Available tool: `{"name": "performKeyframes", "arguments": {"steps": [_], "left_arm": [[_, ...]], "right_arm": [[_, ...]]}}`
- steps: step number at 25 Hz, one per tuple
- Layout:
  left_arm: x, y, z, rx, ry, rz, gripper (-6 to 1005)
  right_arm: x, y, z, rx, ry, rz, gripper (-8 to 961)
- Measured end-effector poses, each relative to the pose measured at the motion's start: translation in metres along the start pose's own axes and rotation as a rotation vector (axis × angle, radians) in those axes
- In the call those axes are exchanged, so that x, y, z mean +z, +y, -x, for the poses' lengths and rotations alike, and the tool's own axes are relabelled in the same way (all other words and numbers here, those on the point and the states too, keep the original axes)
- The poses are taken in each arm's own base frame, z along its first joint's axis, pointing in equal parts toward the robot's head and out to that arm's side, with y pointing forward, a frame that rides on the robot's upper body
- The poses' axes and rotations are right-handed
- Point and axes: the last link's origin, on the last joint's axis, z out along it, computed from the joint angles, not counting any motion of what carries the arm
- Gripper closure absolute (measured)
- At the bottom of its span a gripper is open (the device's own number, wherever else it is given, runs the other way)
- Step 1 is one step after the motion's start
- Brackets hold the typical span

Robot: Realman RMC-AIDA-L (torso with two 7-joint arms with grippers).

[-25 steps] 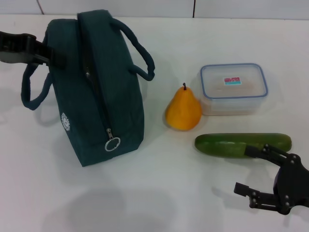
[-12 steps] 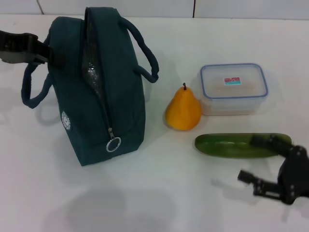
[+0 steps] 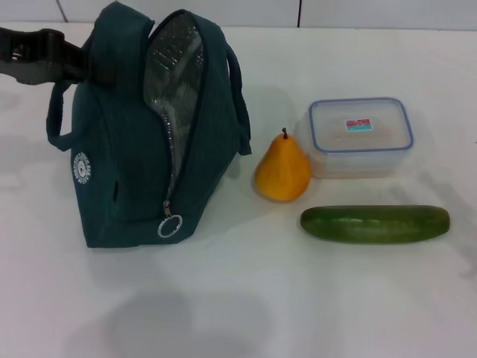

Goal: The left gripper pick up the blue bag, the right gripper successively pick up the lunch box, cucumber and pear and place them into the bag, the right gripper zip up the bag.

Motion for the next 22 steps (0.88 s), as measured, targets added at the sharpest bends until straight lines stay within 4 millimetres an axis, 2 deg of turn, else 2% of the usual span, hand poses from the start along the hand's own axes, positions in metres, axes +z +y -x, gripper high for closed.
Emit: {"name": "performKeyframes", "arguments": {"steps": [4,8,14,22], "left_arm": [[0.001,0.000,0.001,-0.002,0.000,0.003,957],[0.001,0.001,0.000,0.000,0.000,0.005,957],[0.003,0.003,-0.003,0.009,-0.001,0.011,958],[0.006,0.007,-0.007,0.030,-0.001,0.020,958]], "right_arm": [[-0.005,-0.014,0.002,0.209,-0.040,-0.108,81],[-0.008,-0.030,-0.005,0.416,-0.044,-0.224,81],[0.003,-0.039,-0.011,0.486,-0.031,-0.282,81],[0.037,-0.050,-0.011,0.486,0.011,-0.318,84]]}}
